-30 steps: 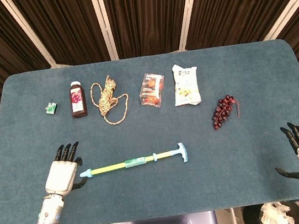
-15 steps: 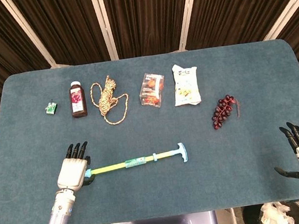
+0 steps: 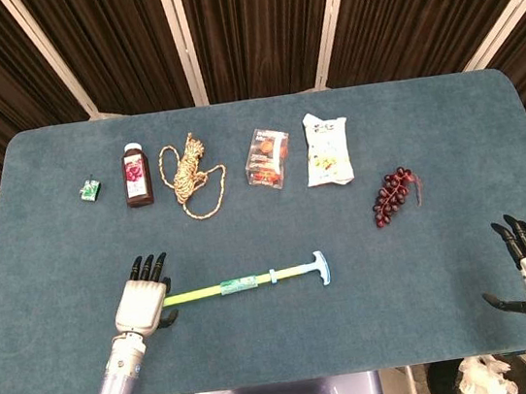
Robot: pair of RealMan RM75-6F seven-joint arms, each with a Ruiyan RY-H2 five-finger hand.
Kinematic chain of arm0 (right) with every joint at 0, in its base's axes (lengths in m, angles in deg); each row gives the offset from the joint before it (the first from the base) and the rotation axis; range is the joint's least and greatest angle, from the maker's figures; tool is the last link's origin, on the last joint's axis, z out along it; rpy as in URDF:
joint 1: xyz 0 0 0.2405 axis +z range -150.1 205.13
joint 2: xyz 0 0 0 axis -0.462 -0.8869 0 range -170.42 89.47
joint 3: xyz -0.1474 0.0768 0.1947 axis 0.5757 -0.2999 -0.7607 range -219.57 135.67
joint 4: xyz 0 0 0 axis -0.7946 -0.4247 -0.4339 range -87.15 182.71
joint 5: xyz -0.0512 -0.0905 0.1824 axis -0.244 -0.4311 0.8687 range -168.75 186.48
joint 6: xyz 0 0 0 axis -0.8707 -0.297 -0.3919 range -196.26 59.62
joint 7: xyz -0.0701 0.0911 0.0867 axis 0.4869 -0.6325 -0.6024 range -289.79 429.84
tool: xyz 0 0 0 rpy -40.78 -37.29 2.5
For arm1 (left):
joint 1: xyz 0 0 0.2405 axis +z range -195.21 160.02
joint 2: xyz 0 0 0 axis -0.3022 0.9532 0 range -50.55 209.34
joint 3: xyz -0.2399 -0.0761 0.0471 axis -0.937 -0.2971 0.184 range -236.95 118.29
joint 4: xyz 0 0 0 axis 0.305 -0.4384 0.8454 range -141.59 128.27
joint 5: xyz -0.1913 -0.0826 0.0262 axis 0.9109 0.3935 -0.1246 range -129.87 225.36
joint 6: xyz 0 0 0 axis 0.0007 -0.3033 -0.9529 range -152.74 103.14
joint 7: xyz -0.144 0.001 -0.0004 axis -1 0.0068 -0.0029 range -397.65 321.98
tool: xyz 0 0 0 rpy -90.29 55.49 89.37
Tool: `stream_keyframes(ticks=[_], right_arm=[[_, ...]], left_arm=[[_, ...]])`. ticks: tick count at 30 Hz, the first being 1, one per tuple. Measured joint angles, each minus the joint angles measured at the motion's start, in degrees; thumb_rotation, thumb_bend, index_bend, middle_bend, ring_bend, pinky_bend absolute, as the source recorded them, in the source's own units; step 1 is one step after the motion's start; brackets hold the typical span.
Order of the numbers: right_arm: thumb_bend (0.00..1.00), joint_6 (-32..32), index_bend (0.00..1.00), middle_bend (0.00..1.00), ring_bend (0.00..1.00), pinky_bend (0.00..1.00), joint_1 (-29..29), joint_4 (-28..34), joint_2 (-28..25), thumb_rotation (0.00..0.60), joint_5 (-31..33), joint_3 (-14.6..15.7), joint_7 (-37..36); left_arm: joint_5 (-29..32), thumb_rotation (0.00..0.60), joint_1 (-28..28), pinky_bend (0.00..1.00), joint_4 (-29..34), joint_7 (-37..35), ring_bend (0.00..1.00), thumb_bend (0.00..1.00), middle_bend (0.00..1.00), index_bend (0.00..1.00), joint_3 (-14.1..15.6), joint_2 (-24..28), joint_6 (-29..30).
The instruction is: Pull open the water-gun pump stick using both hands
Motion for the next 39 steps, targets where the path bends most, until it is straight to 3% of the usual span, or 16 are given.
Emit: stream_keyframes(ticks=[4, 11, 24, 39], right_arm=[[0.09, 0.0, 0.08, 0.00, 0.00, 0.00, 0.0, 0.0, 0.0, 0.600, 0.1, 0.0, 0.0], [0.09, 0.1, 0.09, 0.00, 0.00, 0.00, 0.0, 0.2, 0.0, 0.600, 0.3, 0.0, 0.1], [0.09, 0.4, 0.09, 0.00, 0.00, 0.00, 0.1, 0.5, 0.1, 0.600, 0.8, -0.1, 0.6], [0.15, 1.4, 0.25, 0.00, 0.00, 0.00, 1.0, 2.9, 0.8, 0.600, 0.1, 0.0, 1.1]], left_arm=[[-0.1, 0.600, -0.3, 0.02, -0.3, -0.2, 0.00, 0.37, 0.04, 0.56, 0.2, -0.2, 0.5], [-2.2, 0.600, -0.6, 0.02, 0.2, -1.3, 0.00, 0.39, 0.05, 0.59, 1.2, 0.6, 1.2], [-14.4, 0.600, -2.8, 0.02, 7.0, -5.9, 0.00, 0.39, 0.06, 0.61, 6.2, 8.1, 0.0], [-19.7, 0.600, -5.3, 0.02, 14.1, -8.2, 0.00, 0.39, 0.07, 0.61, 6.0, 11.3, -0.9]])
